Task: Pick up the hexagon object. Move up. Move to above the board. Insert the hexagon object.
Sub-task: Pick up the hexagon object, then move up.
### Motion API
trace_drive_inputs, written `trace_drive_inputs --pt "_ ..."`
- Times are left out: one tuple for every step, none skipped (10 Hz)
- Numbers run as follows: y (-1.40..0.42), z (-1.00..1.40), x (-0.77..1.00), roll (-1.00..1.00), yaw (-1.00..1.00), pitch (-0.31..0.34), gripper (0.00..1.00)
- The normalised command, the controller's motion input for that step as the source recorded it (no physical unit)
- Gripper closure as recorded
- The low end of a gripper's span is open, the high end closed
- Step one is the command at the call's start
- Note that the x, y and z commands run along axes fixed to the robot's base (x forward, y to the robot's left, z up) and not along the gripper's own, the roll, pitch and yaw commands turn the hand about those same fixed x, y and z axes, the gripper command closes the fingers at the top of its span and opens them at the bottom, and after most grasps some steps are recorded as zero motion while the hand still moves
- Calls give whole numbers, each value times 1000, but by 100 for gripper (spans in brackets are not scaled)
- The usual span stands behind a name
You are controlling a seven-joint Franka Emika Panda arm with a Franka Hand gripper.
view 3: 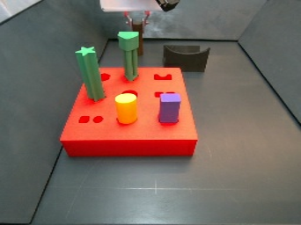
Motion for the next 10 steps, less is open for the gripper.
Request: trace_drive_inputs --pt "0 0 0 0 0 0 100" --pt "0 0 0 0 0 0 100" --pt "0 0 0 0 0 0 100" --pt "0 0 0 0 0 0 100" --pt "0 833 0 0 0 0 100" --pt "69 858 51 15 -33 -24 100" --pt "50 720 18 20 -43 15 100" --pt "30 584 7 29 -42 30 100" --pt "22 433 -3 39 -39 44 100" --pt "18 277 -6 50 -35 54 100"
